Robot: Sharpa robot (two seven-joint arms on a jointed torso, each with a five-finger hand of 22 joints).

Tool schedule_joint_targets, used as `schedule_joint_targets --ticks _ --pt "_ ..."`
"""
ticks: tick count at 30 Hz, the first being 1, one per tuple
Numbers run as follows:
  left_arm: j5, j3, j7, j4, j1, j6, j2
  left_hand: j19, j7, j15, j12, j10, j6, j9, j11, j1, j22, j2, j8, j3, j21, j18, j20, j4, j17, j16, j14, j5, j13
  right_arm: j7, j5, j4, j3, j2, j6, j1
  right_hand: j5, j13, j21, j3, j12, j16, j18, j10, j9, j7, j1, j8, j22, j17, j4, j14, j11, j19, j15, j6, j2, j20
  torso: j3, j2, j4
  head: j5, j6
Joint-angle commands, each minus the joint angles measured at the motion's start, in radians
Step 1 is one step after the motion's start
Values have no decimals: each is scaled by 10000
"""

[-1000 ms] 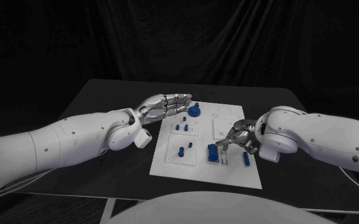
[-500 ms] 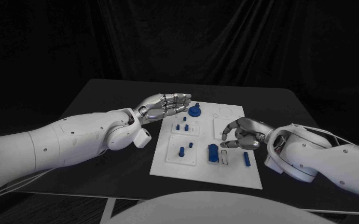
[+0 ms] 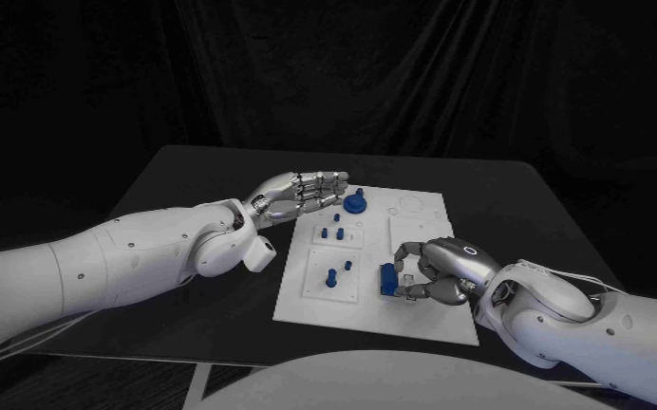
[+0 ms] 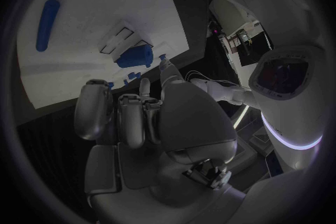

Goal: Assemble the parts on the task board

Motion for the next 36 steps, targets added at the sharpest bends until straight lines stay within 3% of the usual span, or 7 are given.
schedule_joint_targets --ticks 1,6,7,15,29,34,36 --pt "47 12 218 27 -19 62 24 87 259 8 25 1 94 1 55 137 6 2 44 61 37 -106 5 -23 15 50 85 37 5 -374 -906 -85 7 75 -356 -54 88 2633 -41 -3 26 49 -117 1042 109 -2 220 368 1752 621 45 667 0 133 18 -63 -1 14 2 -2 0 20 -2" --pt "47 12 196 32 -23 90 15 86 260 9 24 -1 97 1 56 145 1 1 45 77 36 -106 5 -35 15 51 84 57 5 -608 -997 -232 7 247 -163 -86 452 2633 -82 -11 26 45 -108 1042 357 -53 441 1114 1740 617 48 664 -29 117 0 -83 52 1 -2 0 13 11 -2" --pt "47 12 192 35 -24 96 12 86 262 12 24 -1 103 2 60 153 -2 0 47 97 36 -107 5 -48 15 54 85 77 4 -652 -1010 -277 7 298 -88 -91 875 2633 -111 33 26 29 -102 1042 414 -79 594 1351 1732 584 1 654 -42 105 -13 -57 97 -7 -3 0 16 6 -2" --pt "47 12 188 42 -29 136 18 90 265 18 24 0 115 3 70 162 -1 -1 50 127 39 -110 6 -66 15 61 88 102 4 -809 -1035 -410 8 453 162 -142 1176 2633 -116 58 26 31 -102 1042 399 -92 670 1500 1732 591 11 653 -52 102 -20 -88 149 -14 -1 3 21 25 -2" --pt "47 12 189 40 -43 167 33 73 261 28 21 -2 147 7 94 181 -25 -3 60 181 29 -118 6 -101 14 65 86 138 3 -870 -1039 -576 8 632 178 -182 2548 2633 -146 390 26 25 -96 1042 39 -128 1027 1669 1725 578 7 648 -62 90 -33 71 304 -30 -2 1 16 54 -2" --pt "47 12 188 43 -51 179 36 68 260 30 21 -1 154 7 100 186 -32 -4 62 195 26 -120 6 -110 14 66 85 145 3 -972 -1039 -612 8 680 421 -197 2220 2633 -183 463 26 20 -91 1042 -59 -101 1185 1685 1716 572 -114 639 -48 69 -21 66 194 -22 -4 6 15 62 -2" --pt "47 12 186 44 -55 184 36 68 260 30 21 -1 154 7 100 186 -32 -4 62 195 26 -120 6 -110 14 66 85 145 3 -1031 -1039 -620 8 690 547 -206 1432 2633 -185 403 26 23 -92 1042 -101 -88 1132 1750 1716 578 -99 634 -40 60 -9 43 115 -9 -2 4 16 71 -2"
